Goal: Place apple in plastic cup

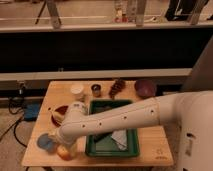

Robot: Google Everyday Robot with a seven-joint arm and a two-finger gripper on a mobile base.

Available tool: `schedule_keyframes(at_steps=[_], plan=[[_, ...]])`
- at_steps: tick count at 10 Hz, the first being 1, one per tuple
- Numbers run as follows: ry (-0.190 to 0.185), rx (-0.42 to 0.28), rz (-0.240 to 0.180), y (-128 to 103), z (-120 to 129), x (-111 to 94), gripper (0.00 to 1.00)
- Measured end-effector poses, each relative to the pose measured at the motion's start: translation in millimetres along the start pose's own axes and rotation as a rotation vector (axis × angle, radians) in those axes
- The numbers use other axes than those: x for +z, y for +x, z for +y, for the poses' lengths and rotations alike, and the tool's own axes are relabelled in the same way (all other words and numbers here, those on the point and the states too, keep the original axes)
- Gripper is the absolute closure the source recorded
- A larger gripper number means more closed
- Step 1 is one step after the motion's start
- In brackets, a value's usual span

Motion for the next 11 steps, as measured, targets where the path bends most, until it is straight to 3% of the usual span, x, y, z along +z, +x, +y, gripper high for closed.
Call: schedule_keyframes(at_steps=[3, 11], plan=[[-0.034, -0.027, 0.004, -0.2, 6.3, 11.6, 0.20], [-0.069, -0.028, -0.012, 4.0, 16.6, 21.1, 0.20]])
